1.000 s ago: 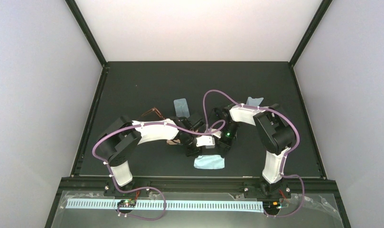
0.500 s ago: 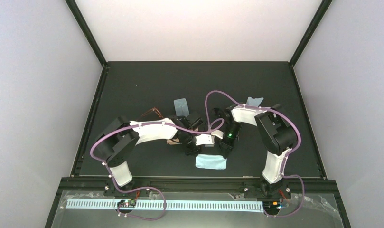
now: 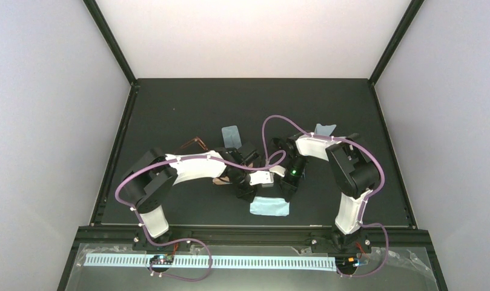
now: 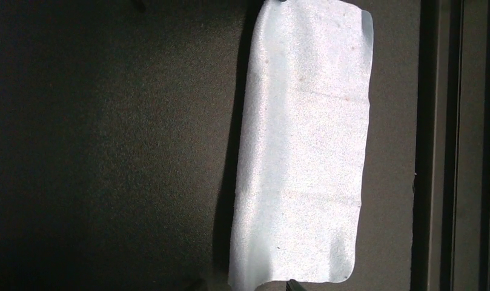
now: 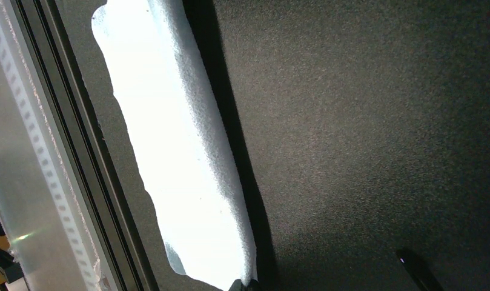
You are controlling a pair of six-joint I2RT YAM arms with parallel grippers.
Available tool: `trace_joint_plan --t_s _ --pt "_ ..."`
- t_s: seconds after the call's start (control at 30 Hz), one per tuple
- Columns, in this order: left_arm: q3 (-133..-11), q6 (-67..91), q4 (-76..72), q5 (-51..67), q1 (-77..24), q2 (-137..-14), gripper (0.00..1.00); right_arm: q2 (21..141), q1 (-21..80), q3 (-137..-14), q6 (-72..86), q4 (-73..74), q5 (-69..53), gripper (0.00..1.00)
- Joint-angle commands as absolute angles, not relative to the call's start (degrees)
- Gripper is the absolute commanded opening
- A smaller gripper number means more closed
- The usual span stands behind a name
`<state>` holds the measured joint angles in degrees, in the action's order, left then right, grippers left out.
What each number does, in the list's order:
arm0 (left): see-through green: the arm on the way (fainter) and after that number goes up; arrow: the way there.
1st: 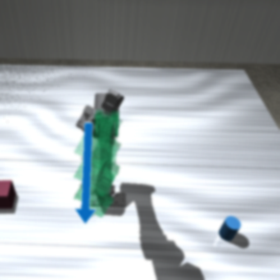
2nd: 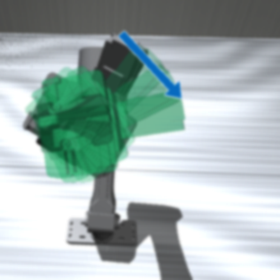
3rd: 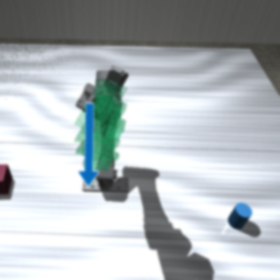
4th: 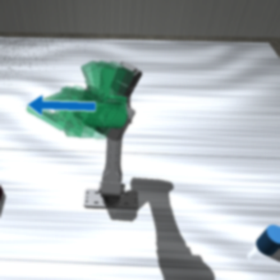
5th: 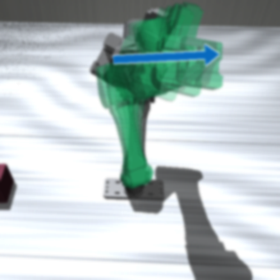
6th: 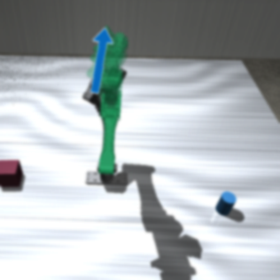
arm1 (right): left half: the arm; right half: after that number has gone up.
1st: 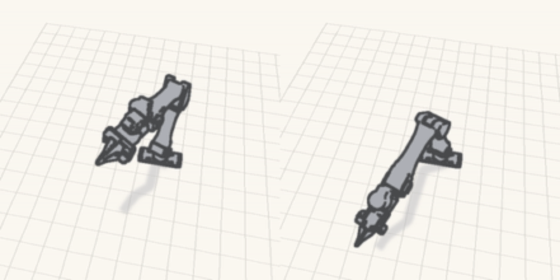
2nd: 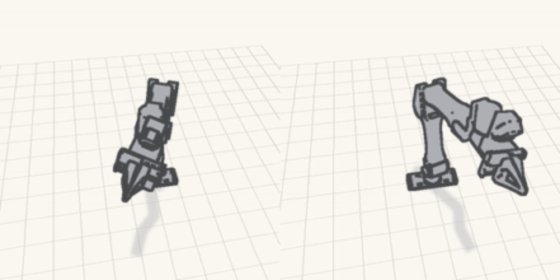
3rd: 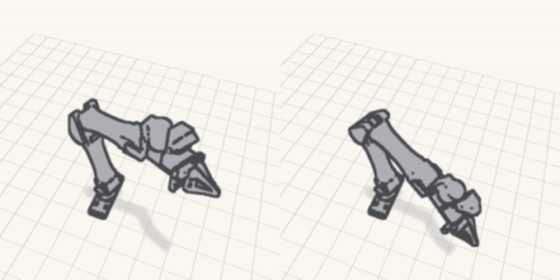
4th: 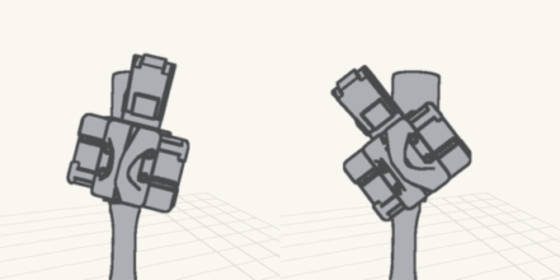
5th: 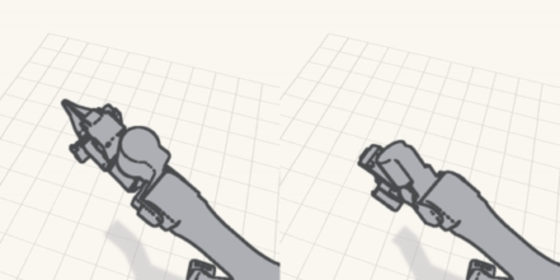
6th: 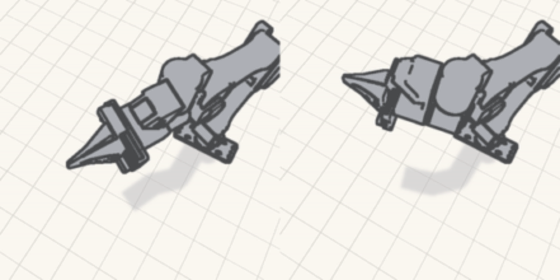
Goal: Organize the sunglasses
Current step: Pick up the glasses cleaning cloth from the center of the board.
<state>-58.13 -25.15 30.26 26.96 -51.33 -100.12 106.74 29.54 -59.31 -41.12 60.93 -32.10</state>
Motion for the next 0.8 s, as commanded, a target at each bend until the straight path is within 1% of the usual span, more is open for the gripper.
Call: trace_joint_plan --t_s 0.0,0.23,0.47,0.53,0.6,0.77 --pt "-59.3 -24.8 28.9 26.5 -51.0 -100.1 0.37 105.6 29.3 -59.6 -41.7 61.0 -32.2 0.02" --pt "-59.7 -24.7 27.8 25.9 -51.0 -101.3 0.45 105.6 29.3 -59.4 -41.7 60.9 -32.4 0.02" --pt "-60.4 -24.9 27.4 26.6 -51.0 -102.8 0.44 105.4 29.3 -59.3 -41.6 60.8 -32.4 0.02" --pt "-60.4 -25.0 27.4 27.0 -51.0 -103.1 0.42 105.3 29.3 -59.1 -41.5 60.7 -32.4 0.02" --pt "-60.2 -25.0 27.3 27.3 -51.1 -103.4 0.37 105.4 29.3 -59.2 -41.5 60.6 -32.4 0.02" --pt "-60.0 -25.8 28.4 28.5 -51.1 -103.3 0.22 105.3 29.3 -59.2 -41.4 60.6 -32.4 0.02"
